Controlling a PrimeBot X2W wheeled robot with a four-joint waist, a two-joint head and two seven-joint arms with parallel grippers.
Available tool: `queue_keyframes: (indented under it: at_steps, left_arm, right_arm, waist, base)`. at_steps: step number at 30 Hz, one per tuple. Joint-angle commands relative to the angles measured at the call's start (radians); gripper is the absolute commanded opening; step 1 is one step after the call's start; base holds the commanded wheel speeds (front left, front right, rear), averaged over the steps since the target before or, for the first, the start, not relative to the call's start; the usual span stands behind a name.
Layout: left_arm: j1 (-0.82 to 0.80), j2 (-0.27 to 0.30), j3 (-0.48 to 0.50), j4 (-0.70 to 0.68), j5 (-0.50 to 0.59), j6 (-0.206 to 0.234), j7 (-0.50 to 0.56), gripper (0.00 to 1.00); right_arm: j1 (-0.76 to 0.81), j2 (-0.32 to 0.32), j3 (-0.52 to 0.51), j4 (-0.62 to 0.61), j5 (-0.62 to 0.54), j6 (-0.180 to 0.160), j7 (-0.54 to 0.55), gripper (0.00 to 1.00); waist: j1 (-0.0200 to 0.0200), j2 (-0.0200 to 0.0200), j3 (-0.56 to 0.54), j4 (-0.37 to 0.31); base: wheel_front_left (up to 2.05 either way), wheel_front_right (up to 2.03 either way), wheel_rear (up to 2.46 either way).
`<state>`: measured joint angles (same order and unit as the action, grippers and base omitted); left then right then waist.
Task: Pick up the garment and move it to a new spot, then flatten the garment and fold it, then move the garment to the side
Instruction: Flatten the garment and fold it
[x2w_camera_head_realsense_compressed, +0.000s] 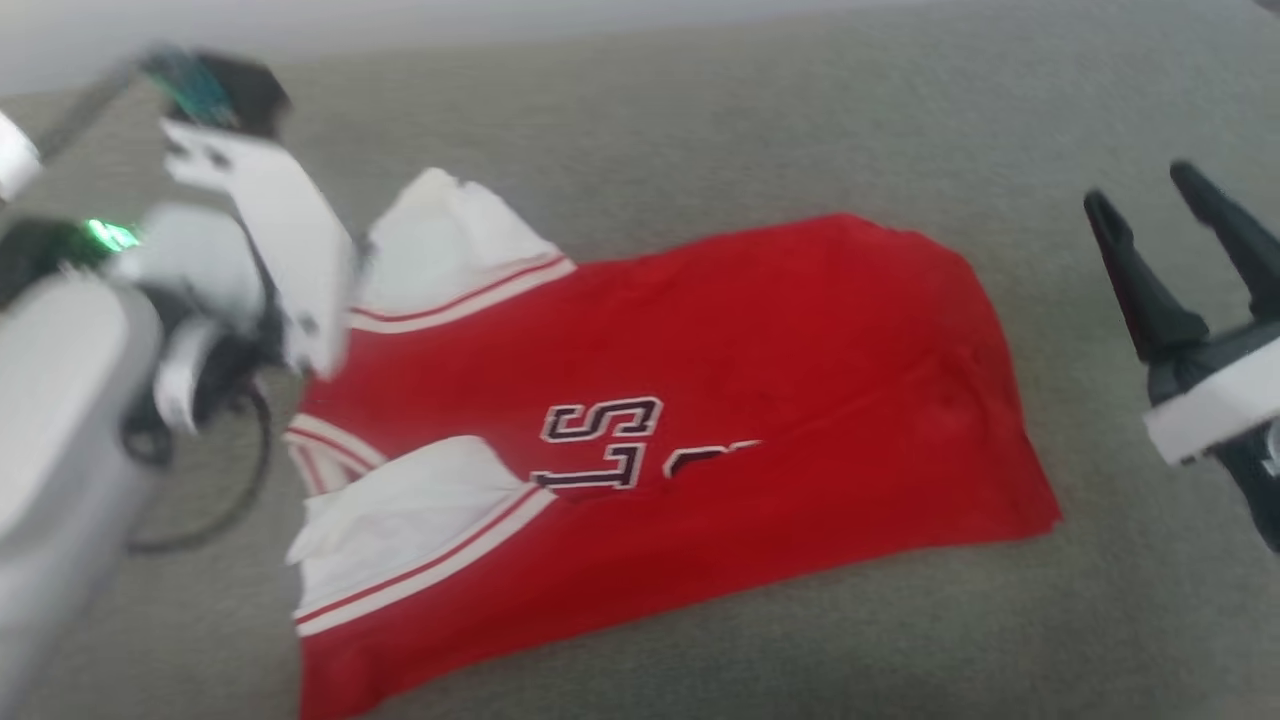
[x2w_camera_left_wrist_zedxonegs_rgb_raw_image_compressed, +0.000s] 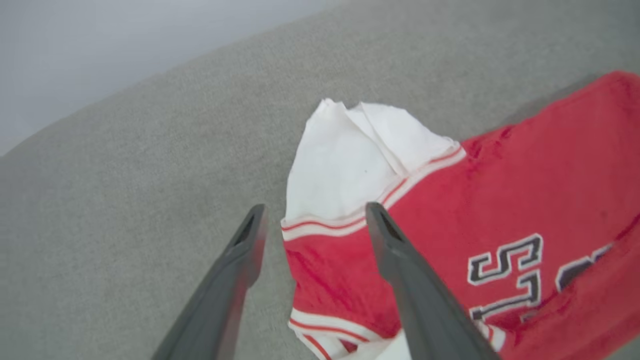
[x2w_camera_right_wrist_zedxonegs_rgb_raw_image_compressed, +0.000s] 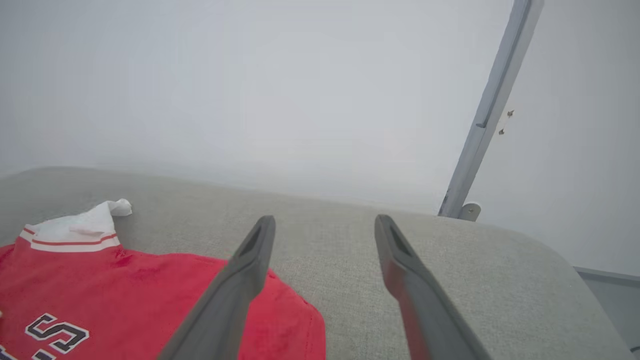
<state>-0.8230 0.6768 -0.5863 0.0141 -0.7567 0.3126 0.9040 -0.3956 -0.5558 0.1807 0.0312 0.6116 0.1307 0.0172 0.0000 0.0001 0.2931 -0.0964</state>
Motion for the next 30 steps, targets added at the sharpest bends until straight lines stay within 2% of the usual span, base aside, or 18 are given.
queue_keyframes:
  at_steps: [1, 7, 12, 17, 22, 23, 24, 25, 30]
  left_arm:
    - [-0.040, -0.008, 0.008, 0.048, 0.005, -0.019, -0.017, 1.00]
    - [-0.174, -0.038, 0.015, 0.238, 0.030, -0.067, -0.055, 1.00]
    - [-0.253, -0.063, -0.003, 0.380, 0.035, -0.088, -0.014, 1.00]
    - [-0.302, -0.086, -0.014, 0.496, 0.032, -0.077, 0.034, 1.00]
    - [-0.302, -0.119, -0.043, 0.595, 0.023, -0.055, 0.113, 1.00]
    - [-0.300, -0.129, -0.042, 0.613, 0.015, -0.049, 0.119, 0.92]
    - [-0.293, -0.139, -0.047, 0.624, 0.010, -0.057, 0.127, 0.21]
    - [-0.289, -0.148, -0.052, 0.635, 0.007, -0.063, 0.127, 0.00]
    - [-0.299, -0.176, -0.050, 0.672, -0.004, -0.083, 0.091, 0.00]
  right_arm:
    - [-0.021, 0.024, 0.000, 0.015, -0.011, 0.000, -0.041, 1.00]
    - [-0.066, 0.071, 0.031, 0.078, -0.010, 0.000, -0.131, 1.00]
    - [-0.089, 0.069, 0.073, 0.117, 0.007, 0.000, -0.158, 1.00]
    - [-0.110, 0.060, 0.101, 0.141, 0.034, 0.000, -0.176, 1.00]
    - [-0.130, 0.041, 0.135, 0.161, 0.064, 0.000, -0.147, 1.00]
    - [-0.138, 0.036, 0.148, 0.160, 0.069, 0.000, -0.139, 1.00]
    - [-0.146, 0.033, 0.157, 0.159, 0.083, 0.000, -0.130, 1.00]
    - [-0.153, 0.029, 0.164, 0.160, 0.091, 0.000, -0.119, 1.00]
    - [-0.219, 0.003, 0.240, 0.155, 0.133, 0.000, -0.033, 1.00]
  waist:
    - [0.0000, -0.0001, 0.044, -0.050]
    - [0.0000, -0.0001, 0.112, -0.122]
    - [0.0000, -0.0001, 0.160, -0.159]
    - [0.0000, -0.0001, 0.198, -0.178]
    - [0.0000, -0.0001, 0.226, -0.182]
    - [0.0000, -0.0001, 0.230, -0.182]
    - [0.0000, -0.0001, 0.233, -0.182]
    - [0.0000, -0.0001, 0.237, -0.181]
    - [0.0000, -0.0001, 0.249, -0.164]
  base:
    - [0.00, 0.00, 0.00]
    - [0.00, 0.00, 0.00]
    - [0.00, 0.00, 0.00]
    - [0.00, 0.00, 0.00]
    - [0.00, 0.00, 0.00]
    - [0.00, 0.00, 0.00]
    - [0.00, 0.00, 0.00]
    - [0.00, 0.00, 0.00]
    - [0.00, 0.00, 0.00]
